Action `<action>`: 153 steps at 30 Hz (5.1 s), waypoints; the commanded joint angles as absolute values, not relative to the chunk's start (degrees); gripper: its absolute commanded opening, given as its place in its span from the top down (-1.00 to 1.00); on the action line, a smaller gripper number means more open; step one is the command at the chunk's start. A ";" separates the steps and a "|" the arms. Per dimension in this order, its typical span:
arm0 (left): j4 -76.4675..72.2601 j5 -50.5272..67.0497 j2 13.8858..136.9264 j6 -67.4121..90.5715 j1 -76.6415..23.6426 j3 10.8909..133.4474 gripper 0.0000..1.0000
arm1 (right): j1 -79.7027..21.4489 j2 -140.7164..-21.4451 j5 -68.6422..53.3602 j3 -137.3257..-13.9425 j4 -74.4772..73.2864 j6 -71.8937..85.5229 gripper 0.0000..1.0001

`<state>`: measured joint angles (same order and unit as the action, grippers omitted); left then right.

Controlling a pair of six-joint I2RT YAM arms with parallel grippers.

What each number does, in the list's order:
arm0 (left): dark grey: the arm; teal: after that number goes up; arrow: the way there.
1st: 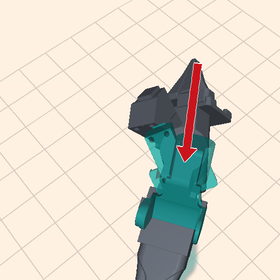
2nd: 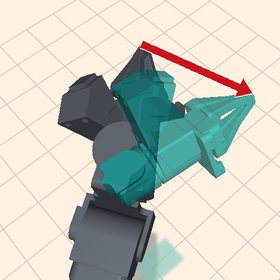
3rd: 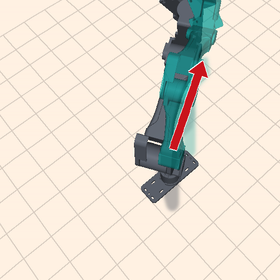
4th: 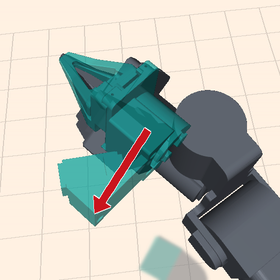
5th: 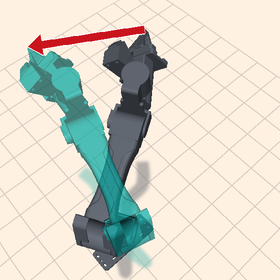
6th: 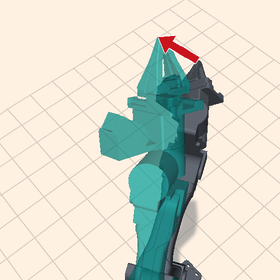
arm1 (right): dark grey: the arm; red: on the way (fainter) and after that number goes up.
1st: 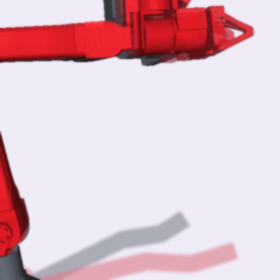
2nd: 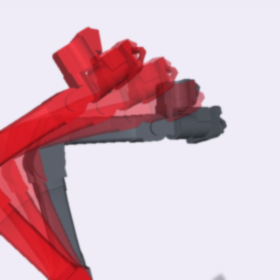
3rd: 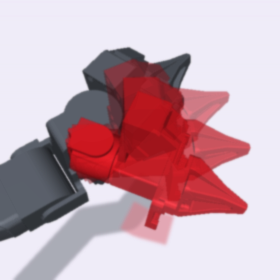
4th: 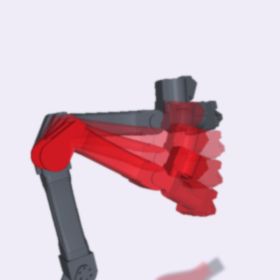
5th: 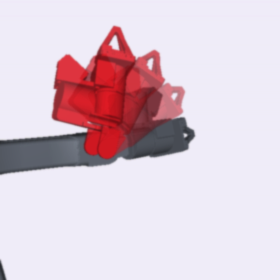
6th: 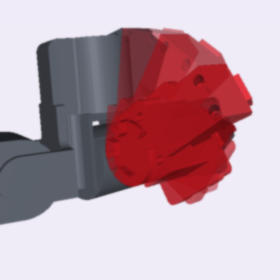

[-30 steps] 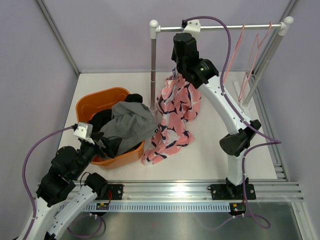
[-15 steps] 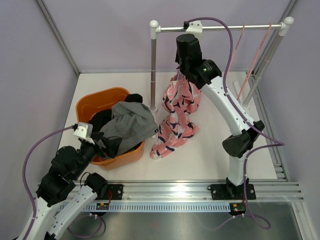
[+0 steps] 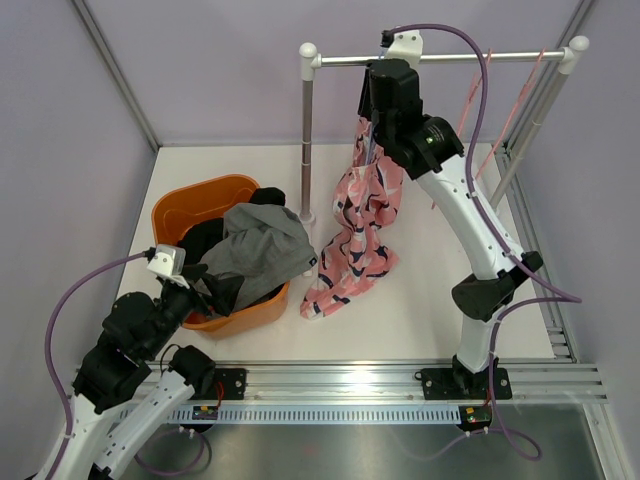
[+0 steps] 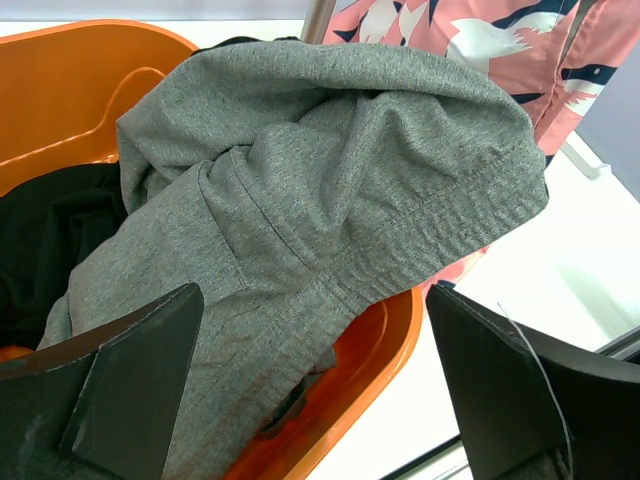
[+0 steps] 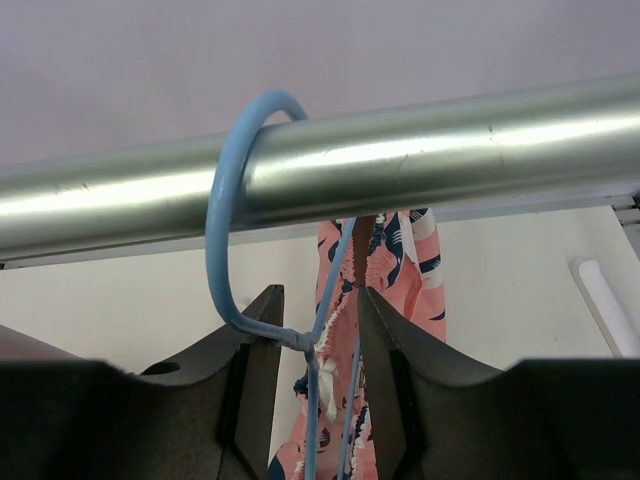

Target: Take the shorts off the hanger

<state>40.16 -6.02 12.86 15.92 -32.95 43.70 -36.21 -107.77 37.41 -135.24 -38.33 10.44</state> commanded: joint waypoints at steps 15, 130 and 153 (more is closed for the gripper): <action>37.53 -5.45 13.36 15.21 -33.40 43.77 -0.98 | -35.42 -111.00 37.44 -139.48 -39.02 9.14 0.19; -2.11 -36.91 86.84 22.06 -64.16 84.20 -0.94 | -34.63 -63.89 10.20 -104.94 -57.04 6.24 1.00; -0.53 -35.07 88.85 20.39 -63.99 88.24 -0.97 | -34.72 -66.27 7.65 -108.37 -58.18 7.82 1.00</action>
<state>1.83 -33.71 87.55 20.82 -64.03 85.06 -34.81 -66.50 9.30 -105.38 -60.29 7.40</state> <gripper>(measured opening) 0.985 0.116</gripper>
